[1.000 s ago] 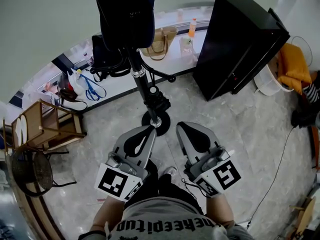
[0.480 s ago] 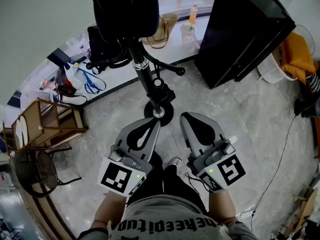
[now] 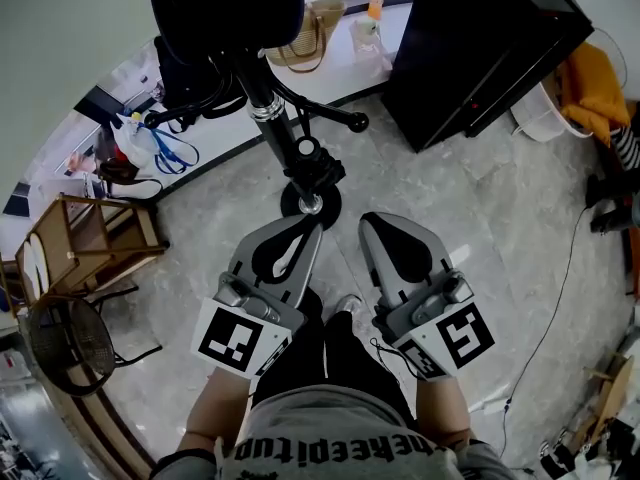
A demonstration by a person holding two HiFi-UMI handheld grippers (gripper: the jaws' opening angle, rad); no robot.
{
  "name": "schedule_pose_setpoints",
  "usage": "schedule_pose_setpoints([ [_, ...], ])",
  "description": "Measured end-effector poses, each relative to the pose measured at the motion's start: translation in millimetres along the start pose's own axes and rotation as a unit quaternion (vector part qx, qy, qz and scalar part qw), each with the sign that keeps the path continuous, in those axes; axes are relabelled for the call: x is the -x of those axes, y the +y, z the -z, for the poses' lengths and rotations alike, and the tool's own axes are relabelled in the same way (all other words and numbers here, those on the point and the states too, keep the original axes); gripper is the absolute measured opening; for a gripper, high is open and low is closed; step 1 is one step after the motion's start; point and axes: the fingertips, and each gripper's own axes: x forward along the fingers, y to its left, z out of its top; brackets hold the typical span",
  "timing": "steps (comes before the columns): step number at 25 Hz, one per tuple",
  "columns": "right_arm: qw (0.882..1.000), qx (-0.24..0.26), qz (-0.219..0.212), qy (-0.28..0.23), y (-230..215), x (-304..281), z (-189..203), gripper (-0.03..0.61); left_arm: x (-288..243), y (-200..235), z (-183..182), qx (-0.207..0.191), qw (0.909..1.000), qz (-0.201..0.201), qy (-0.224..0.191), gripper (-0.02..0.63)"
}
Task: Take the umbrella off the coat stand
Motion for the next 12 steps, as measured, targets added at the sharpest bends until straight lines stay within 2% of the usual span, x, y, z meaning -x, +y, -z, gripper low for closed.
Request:
schedule_pose_setpoints([
  [4,1.0,-0.001,0.009,0.002,-4,1,2,0.011,-6,4,5,-0.013,0.9999,-0.003,0.011,0.018],
  [7,1.0,-0.002,0.016,0.002,-7,3,3,0.011,-12,11,6,-0.025,0.9997,-0.005,0.003,0.02],
  [12,1.0,-0.003,0.027,0.005,-10,6,5,0.011,-21,19,11,-0.025,0.9997,-0.001,0.007,0.09],
])
